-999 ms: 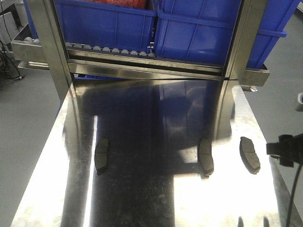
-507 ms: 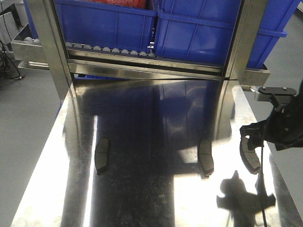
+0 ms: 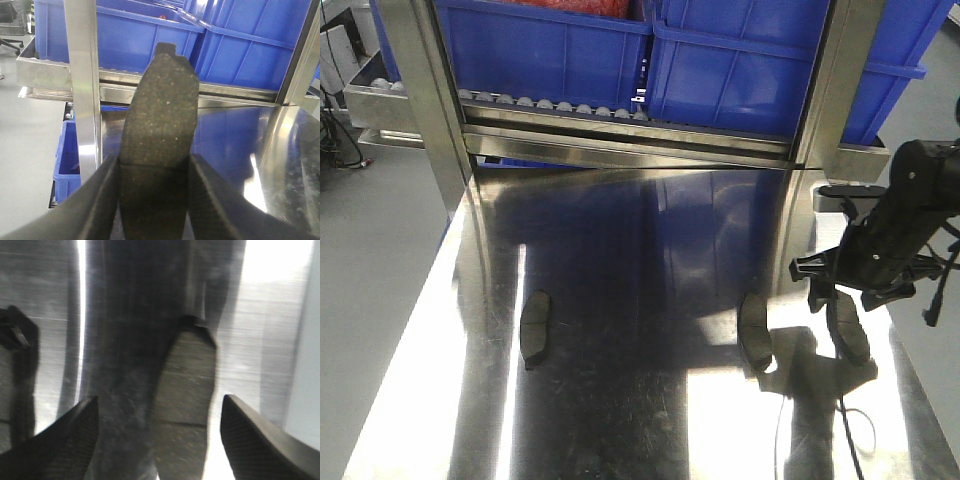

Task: Move and align brake pads A on conveyor
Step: 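Grasp the brake pad nearest the right gripper and lift it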

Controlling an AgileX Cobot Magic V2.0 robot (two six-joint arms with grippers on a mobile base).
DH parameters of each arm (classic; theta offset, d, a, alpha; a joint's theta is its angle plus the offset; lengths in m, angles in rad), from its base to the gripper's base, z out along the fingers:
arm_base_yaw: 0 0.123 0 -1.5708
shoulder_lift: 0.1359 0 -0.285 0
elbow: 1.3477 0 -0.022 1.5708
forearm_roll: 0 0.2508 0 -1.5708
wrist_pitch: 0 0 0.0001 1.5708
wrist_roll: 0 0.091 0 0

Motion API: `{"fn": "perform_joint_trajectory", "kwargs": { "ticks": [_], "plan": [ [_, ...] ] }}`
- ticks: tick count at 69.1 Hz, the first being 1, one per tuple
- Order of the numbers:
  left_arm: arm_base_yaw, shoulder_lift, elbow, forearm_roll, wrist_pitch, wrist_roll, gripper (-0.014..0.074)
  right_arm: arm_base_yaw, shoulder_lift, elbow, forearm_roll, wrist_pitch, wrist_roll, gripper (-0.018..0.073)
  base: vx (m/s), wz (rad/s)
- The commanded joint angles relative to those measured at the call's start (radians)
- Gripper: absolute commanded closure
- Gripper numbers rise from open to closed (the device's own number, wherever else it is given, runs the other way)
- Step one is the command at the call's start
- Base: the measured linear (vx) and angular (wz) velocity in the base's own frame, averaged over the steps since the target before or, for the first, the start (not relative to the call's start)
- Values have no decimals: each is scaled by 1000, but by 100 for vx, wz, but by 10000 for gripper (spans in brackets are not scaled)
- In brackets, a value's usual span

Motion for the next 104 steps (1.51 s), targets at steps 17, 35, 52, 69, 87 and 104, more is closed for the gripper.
{"fn": "perform_joint_trajectory", "kwargs": {
  "ticks": [17, 35, 52, 69, 87, 104],
  "plan": [
    [-4, 4, -29, -1, -98, -4, 602, -7, -23, -35, -27, 16, 30, 55, 0, 0],
    [-4, 4, -29, -1, -98, -5, 602, -7, 7, -35, -25, 27, 33, 55, 0, 0],
    [-4, 4, -29, -1, -98, -5, 602, -7, 25, -35, -26, 29, 42, 154, 0, 0],
    [-4, 4, -29, -1, -98, -5, 602, -7, 26, -35, -32, 12, 42, 470, 0, 0],
    [-4, 4, -29, -1, -98, -5, 602, -7, -110, -11, -89, -45, 56, 569, 0, 0],
    [-4, 4, -29, -1, -98, -5, 602, -7, -418, 149, -94, -187, 52, 569, 0, 0]
  ]
}}
